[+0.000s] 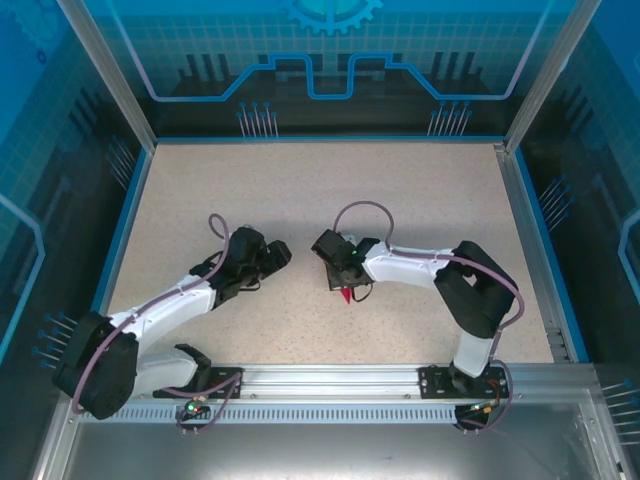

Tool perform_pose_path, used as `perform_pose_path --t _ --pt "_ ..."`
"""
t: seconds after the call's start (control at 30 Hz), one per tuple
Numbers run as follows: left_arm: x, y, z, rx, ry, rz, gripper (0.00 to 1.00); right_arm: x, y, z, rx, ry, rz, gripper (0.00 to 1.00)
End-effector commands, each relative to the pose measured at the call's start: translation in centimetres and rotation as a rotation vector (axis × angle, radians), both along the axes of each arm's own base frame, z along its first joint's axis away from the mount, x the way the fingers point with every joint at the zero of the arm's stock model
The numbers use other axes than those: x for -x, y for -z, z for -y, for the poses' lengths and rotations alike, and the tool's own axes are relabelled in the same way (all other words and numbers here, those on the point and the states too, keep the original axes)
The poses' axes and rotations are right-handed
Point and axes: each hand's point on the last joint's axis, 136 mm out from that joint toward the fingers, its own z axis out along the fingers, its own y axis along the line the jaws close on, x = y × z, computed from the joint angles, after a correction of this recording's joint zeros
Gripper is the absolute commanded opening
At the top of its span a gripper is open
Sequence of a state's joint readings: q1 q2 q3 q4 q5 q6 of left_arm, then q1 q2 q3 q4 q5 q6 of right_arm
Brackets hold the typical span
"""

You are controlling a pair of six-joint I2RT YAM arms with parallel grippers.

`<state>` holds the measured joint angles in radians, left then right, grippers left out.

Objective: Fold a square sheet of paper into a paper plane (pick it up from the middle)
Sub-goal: Move the paper plane to the center of the table.

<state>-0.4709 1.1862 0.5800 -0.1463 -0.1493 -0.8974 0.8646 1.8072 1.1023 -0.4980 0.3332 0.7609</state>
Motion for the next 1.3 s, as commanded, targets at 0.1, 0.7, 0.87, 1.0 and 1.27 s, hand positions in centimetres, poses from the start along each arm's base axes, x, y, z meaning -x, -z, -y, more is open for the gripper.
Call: perform_pose_path --t 0.1,0.7,0.87,1.0,1.27 --pt "1.0 0.4 -2.6 -0.123 -0.043 -0.037 0.87 -0.5 1.3 -0.1 0.026 -0.029 -0.039 0.05" --pt "1.1 1.2 -2.4 -0.122 -0.034 -0.068 0.9 -0.4 1.5 0.5 0.03 0.025 -0.045 0.2" --pt "1.1 1.3 -2.3 -0.122 -0.031 -0.071 0.9 -0.8 -1.2 0.3 -0.01 0.031 0.005 0.27" --pt "1.1 1.3 -2.3 -0.12 -0.031 -0.069 0.9 -0.9 -1.4 0.4 -0.015 0.041 0.009 0.26" --pt "1.1 1.5 -2.3 -0.123 -0.027 -0.075 0.9 -1.0 0.3 0.4 0.013 0.046 -0.02 0.22"
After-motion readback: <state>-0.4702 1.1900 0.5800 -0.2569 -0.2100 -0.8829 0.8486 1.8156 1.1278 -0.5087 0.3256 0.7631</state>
